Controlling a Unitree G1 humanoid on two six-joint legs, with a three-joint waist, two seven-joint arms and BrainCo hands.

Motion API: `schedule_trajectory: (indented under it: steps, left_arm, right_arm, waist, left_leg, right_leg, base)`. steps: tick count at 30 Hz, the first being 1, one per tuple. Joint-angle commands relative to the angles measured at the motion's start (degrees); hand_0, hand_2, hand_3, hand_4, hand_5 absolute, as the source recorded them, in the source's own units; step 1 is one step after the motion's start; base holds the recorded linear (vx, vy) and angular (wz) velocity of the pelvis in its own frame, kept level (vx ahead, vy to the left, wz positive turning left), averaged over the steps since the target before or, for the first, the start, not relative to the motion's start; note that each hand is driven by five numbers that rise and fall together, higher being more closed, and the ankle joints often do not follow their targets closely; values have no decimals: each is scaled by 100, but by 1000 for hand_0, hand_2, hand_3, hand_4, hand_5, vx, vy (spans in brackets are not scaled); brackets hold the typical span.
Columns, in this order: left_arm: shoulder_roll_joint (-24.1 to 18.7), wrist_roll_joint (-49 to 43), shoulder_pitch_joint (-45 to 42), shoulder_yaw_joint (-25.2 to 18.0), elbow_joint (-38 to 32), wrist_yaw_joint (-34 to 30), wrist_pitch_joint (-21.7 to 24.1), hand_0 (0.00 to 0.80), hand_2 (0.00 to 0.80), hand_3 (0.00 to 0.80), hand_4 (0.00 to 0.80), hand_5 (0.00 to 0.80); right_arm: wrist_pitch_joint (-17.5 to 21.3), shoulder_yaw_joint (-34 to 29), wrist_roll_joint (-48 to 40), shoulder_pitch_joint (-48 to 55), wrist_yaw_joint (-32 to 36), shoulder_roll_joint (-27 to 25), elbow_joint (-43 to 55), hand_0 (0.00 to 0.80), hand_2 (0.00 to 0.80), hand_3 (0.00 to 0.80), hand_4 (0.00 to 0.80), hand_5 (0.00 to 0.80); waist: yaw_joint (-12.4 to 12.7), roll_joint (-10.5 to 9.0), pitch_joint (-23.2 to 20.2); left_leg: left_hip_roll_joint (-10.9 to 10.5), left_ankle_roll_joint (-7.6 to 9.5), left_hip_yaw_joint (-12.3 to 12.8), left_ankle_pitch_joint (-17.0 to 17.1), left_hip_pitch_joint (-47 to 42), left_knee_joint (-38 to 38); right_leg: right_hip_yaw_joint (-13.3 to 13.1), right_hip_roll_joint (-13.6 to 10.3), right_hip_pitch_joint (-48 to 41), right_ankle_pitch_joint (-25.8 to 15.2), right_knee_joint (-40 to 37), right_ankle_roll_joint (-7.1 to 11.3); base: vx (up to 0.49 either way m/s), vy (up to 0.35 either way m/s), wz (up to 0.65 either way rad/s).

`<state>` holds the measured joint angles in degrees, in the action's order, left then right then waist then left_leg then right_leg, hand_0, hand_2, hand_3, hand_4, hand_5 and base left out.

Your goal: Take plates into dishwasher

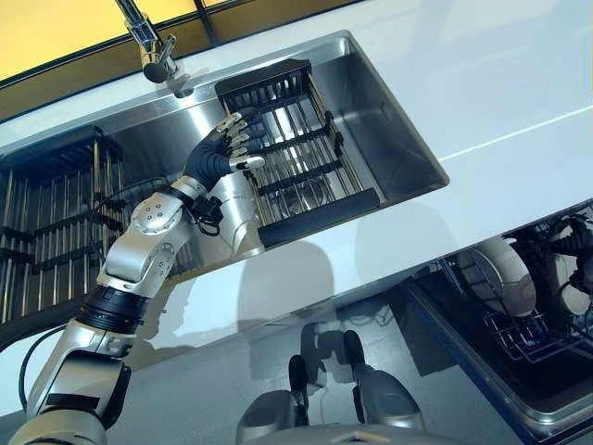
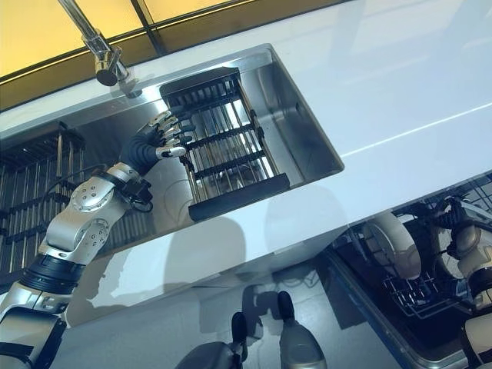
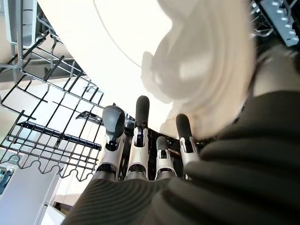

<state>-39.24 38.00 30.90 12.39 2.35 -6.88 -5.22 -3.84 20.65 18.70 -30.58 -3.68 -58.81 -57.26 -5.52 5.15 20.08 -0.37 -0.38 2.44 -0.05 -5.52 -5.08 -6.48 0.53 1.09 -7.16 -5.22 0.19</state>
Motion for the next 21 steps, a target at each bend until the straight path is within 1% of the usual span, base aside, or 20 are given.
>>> schedule_trajectory:
  steps: [1, 5, 12, 15, 17, 19, 20, 21]
  left_arm:
    - [-91, 212, 436, 204, -104, -60, 337, 0, 0, 0, 0, 0]
    - [-76, 225, 279, 160, -115, -69, 309, 0, 0, 0, 0, 0]
    - [99, 171, -7, 61, -155, -64, 263, 0, 0, 0, 0, 0]
    - [195, 102, -186, -51, -181, -81, 231, 0, 0, 0, 0, 0]
    - [255, 64, -278, -113, -155, -103, 232, 0, 0, 0, 0, 0]
    - [314, 18, -383, -176, -96, -138, 272, 0, 0, 0, 0, 0]
    - [340, 2, -426, -209, -95, -149, 268, 0, 0, 0, 0, 0]
    - [385, -19, -476, -269, -79, -159, 275, 0, 0, 0, 0, 0]
  right_arm:
    - [-133, -79, 83, -358, -276, -224, -116, 0, 0, 0, 0, 0]
    - [-196, -363, 62, -11, -409, -328, 282, 0, 0, 0, 0, 0]
    - [-357, -928, 216, 657, -198, -532, 1089, 0, 0, 0, 0, 0]
    - [-393, -1344, 227, 1106, -138, -591, 1433, 0, 0, 0, 0, 0]
    - [-448, -1697, 82, 1385, -121, -620, 1588, 0, 0, 0, 0, 0]
    - [-594, -2121, -199, 1705, -110, -580, 1747, 0, 0, 0, 0, 0]
    - [-604, -2359, -290, 1902, -94, -533, 1808, 0, 0, 0, 0, 0]
    - [-678, -2603, -568, 2076, -167, -437, 1878, 0, 0, 0, 0, 0]
  waist:
    - [-11, -204, -269]
    - [-74, -298, -414]
    - [-234, -416, -690]
    - [-315, -460, -833]
    - [-377, -486, -917]
    - [-441, -507, -1001]
    - [-460, -511, -1042]
    - [-505, -518, -1083]
  left_leg:
    - [-98, 183, 5, -259, 119, 8]
    - [-84, 192, 55, -310, 27, 8]
    - [-63, 218, 177, -420, -179, 8]
    - [-39, 225, 265, -461, -260, 8]
    - [-21, 225, 322, -478, -303, 8]
    - [-9, 228, 370, -499, -340, 8]
    - [-1, 226, 391, -506, -354, 8]
    - [9, 229, 418, -516, -373, 8]
  right_leg:
    - [173, -57, -181, 491, 150, 302]
    - [121, -32, -268, 487, 115, 318]
    - [-21, 4, -460, 505, 49, 355]
    - [-115, 28, -524, 512, 22, 363]
    - [-176, 48, -550, 518, 22, 371]
    - [-245, 71, -565, 524, 22, 377]
    - [-271, 81, -569, 525, 22, 381]
    - [-308, 95, -574, 525, 22, 382]
  base:
    - [40, 42, 0]
    - [41, 59, -1]
    - [51, 87, -3]
    - [48, 86, -7]
    - [34, 89, -4]
    - [30, 80, -12]
    - [22, 83, -18]
    - [21, 100, -13]
